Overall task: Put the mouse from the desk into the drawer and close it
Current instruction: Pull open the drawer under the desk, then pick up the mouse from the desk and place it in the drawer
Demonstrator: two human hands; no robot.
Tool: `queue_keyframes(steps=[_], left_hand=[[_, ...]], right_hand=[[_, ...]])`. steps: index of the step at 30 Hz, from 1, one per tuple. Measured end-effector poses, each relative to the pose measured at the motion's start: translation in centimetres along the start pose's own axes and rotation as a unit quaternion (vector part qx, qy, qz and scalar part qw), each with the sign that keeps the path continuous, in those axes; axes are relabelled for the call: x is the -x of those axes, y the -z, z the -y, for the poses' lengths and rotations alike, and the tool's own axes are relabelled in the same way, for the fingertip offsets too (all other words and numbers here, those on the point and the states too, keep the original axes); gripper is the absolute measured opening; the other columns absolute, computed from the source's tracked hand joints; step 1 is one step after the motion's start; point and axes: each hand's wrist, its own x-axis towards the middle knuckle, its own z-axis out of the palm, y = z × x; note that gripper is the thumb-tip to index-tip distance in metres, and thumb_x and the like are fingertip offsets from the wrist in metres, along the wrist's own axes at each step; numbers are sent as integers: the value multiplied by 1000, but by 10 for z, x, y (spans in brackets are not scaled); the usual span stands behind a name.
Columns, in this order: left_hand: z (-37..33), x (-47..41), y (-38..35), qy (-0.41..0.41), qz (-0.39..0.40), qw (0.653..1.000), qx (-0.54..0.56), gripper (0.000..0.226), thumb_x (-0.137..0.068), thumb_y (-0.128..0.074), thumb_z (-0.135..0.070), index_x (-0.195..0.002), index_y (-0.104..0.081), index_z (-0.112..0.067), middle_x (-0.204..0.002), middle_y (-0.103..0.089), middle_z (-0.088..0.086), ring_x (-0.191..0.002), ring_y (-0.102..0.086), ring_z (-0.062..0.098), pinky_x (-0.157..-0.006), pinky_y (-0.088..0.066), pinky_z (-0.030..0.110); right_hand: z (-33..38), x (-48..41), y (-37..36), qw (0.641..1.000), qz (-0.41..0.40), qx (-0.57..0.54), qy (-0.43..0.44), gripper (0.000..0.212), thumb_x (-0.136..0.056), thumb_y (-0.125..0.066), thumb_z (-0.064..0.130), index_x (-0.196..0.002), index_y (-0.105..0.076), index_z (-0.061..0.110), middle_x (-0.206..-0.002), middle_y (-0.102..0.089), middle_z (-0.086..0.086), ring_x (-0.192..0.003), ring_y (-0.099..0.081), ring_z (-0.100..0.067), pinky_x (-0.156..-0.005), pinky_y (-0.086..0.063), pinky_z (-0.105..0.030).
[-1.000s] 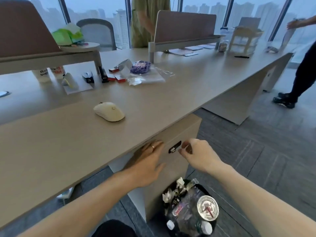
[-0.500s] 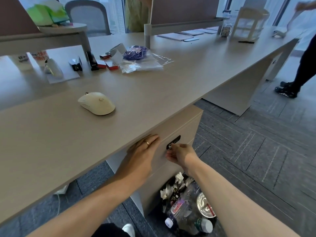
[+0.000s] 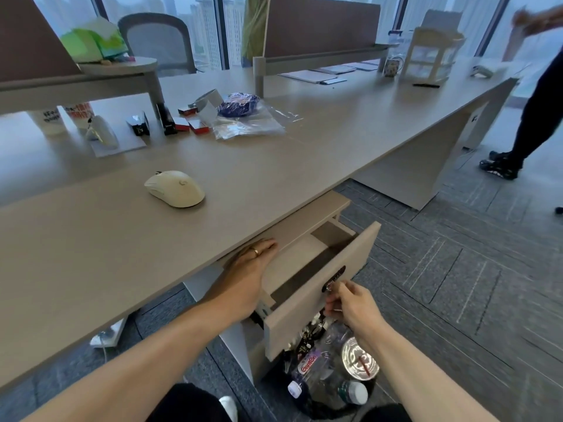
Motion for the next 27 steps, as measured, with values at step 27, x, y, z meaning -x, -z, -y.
queue_keyframes(steps=[27], left_hand=[[-25,10,-1,15,-45,999,-26,90,-76,-52,26,-153,-28,-15,-159,-30,0,-141,-31,18,-109,-24,21]], right_hand=[[-35,77,105,998,-59,-1,5,23,-99,-43,5,-82,-58,2,-69,-58,-14,-58,-57,-23,-67,-57,-40]])
